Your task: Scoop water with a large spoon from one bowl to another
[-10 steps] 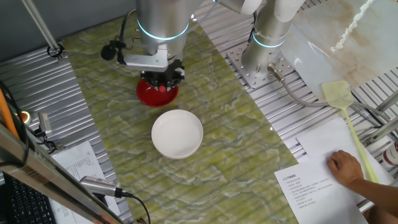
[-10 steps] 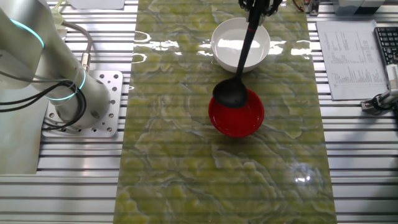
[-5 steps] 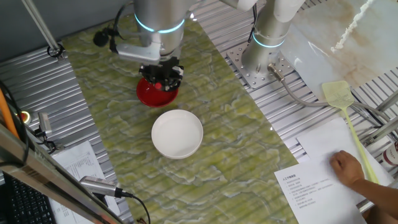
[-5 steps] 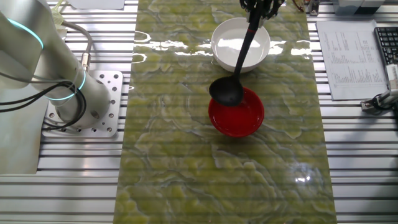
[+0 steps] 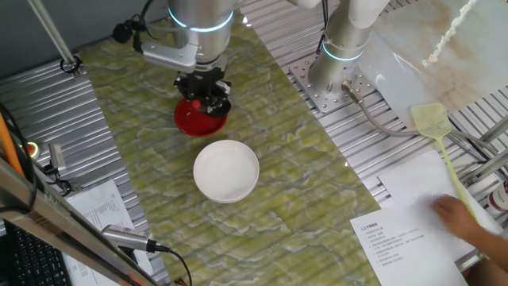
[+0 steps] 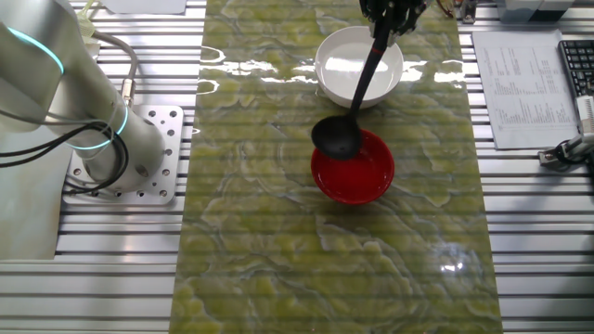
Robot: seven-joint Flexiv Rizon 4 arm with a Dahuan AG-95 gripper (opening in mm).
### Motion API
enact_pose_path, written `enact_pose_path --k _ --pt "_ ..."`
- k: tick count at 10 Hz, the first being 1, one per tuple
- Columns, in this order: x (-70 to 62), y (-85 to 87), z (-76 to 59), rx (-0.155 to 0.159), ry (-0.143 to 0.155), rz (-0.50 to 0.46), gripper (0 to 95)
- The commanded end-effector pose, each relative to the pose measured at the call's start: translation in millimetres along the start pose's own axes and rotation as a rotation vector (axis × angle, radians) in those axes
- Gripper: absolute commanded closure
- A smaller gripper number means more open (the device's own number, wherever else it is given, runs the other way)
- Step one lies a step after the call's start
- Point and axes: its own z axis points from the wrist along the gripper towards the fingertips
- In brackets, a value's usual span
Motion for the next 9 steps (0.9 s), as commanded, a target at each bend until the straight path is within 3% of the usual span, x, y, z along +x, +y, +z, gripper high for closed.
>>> enact_pose_path --k 1,7,9 --pt "-0.5 -0.7 2.2 -0.008 0.007 0.036 95.0" --pt "3.2 -2.4 2.3 -0.006 -0.001 0.055 95.0" --pt "3.2 -2.4 2.3 0.005 0.014 0.022 95.0"
